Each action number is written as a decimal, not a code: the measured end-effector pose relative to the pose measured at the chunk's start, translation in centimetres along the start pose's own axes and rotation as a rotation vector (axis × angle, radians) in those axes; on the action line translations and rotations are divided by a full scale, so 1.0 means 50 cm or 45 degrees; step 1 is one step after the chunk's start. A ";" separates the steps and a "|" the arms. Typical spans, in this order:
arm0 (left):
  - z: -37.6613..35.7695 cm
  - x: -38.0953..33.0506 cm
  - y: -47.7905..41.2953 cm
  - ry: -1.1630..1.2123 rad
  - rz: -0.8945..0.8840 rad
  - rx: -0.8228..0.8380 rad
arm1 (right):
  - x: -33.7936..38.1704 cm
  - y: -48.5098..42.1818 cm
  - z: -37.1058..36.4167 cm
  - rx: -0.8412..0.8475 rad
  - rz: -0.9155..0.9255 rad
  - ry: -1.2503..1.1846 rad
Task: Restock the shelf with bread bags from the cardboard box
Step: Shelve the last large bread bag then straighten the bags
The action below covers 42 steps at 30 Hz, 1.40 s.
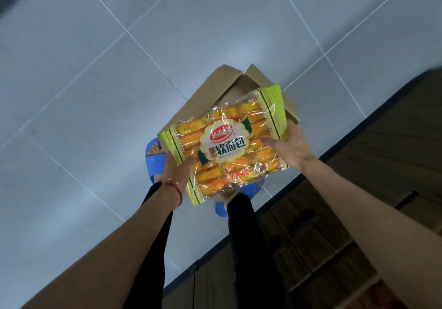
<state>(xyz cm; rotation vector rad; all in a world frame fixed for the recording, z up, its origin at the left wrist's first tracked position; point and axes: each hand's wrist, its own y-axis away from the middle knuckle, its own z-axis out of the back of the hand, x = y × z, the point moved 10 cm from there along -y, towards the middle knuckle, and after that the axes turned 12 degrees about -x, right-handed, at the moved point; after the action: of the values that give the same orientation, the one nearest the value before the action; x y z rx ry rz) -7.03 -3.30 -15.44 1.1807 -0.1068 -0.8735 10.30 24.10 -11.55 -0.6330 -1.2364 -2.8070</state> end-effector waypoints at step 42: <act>1.103 -0.802 0.700 0.536 -1.363 -0.535 | 1.059 0.895 0.259 -0.214 0.982 -0.865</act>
<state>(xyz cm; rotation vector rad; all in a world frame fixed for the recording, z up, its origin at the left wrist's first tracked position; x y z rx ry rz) -43.05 -15.80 51.08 0.9527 1.0912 -1.4406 -26.13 10.50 47.27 -1.7199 -0.5553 -2.0843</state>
